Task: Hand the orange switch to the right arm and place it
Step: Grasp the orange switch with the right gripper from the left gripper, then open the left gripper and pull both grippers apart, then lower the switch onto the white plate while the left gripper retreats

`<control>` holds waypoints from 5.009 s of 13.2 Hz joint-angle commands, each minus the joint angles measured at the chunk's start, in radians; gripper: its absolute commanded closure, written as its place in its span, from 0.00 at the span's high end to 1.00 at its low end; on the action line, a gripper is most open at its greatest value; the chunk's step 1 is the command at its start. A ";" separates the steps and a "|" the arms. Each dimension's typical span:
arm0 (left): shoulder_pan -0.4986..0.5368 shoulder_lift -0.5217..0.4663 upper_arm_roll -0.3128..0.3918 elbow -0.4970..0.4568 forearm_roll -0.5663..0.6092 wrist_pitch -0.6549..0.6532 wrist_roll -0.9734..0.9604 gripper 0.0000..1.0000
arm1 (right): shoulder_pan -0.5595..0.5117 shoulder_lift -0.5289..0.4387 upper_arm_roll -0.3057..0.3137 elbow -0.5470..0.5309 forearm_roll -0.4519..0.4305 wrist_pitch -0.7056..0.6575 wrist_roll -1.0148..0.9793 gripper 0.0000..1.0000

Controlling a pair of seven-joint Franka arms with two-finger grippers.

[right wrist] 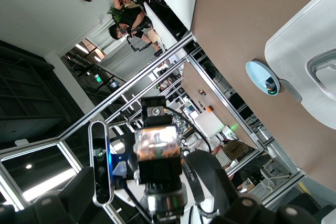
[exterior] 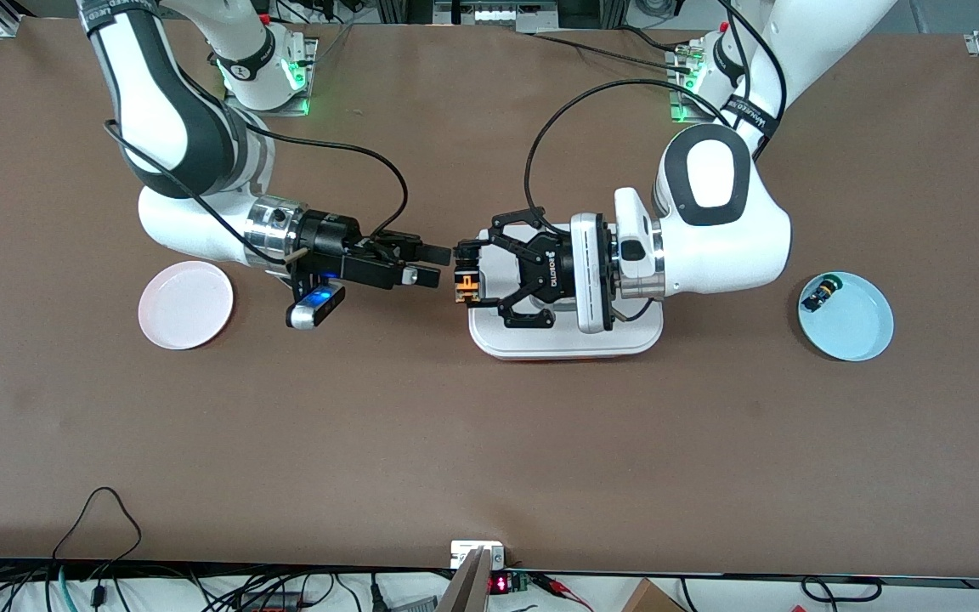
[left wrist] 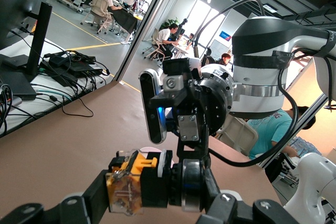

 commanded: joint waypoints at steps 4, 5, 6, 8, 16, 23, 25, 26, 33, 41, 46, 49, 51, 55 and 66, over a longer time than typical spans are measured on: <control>-0.045 -0.010 -0.002 -0.004 -0.042 0.053 0.032 0.09 | 0.024 0.037 -0.003 0.046 0.031 0.024 0.016 0.94; -0.045 -0.010 -0.002 -0.004 -0.044 0.053 0.032 0.09 | 0.028 0.037 -0.003 0.046 0.031 0.024 0.016 0.91; -0.045 -0.010 -0.002 -0.004 -0.044 0.053 0.032 0.09 | 0.028 0.035 -0.003 0.046 0.031 0.022 0.016 0.88; -0.045 -0.010 -0.002 -0.004 -0.045 0.053 0.032 0.09 | 0.025 0.037 -0.003 0.045 0.028 0.019 0.014 0.87; -0.044 -0.010 -0.002 -0.004 -0.045 0.052 0.032 0.09 | 0.016 -0.001 -0.006 0.012 0.019 0.002 -0.007 0.78; -0.044 -0.011 -0.002 -0.003 -0.045 0.052 0.030 0.09 | -0.018 -0.009 -0.011 -0.018 0.002 -0.084 -0.017 0.63; -0.044 -0.011 -0.002 -0.003 -0.047 0.052 0.030 0.09 | -0.018 -0.009 -0.011 -0.020 0.002 -0.084 -0.020 0.59; -0.044 -0.011 -0.002 -0.003 -0.047 0.052 0.030 0.09 | -0.016 -0.009 -0.011 -0.020 0.002 -0.084 -0.029 0.54; -0.044 -0.013 -0.002 -0.001 -0.047 0.052 0.024 0.10 | -0.013 -0.008 -0.011 -0.020 0.002 -0.084 -0.047 0.06; -0.036 -0.022 -0.002 -0.003 -0.047 0.050 0.020 1.00 | -0.022 -0.003 -0.011 -0.009 0.001 -0.084 -0.057 0.00; -0.012 -0.036 -0.002 -0.003 -0.045 0.035 -0.035 1.00 | -0.062 0.003 -0.011 0.009 -0.093 -0.131 -0.046 0.00; 0.045 -0.060 0.006 -0.003 -0.030 -0.092 -0.134 1.00 | -0.146 0.006 -0.011 0.025 -0.246 -0.241 -0.046 0.00; 0.114 -0.065 0.011 -0.003 0.013 -0.231 -0.152 1.00 | -0.188 0.006 -0.011 0.044 -0.381 -0.291 -0.047 0.00; 0.240 -0.065 0.002 0.058 0.307 -0.484 -0.402 1.00 | -0.280 0.006 -0.011 0.110 -0.690 -0.407 -0.060 0.00; 0.297 -0.062 0.015 0.069 1.223 -0.727 -1.160 1.00 | -0.410 -0.021 -0.011 0.062 -1.658 -0.338 -0.507 0.00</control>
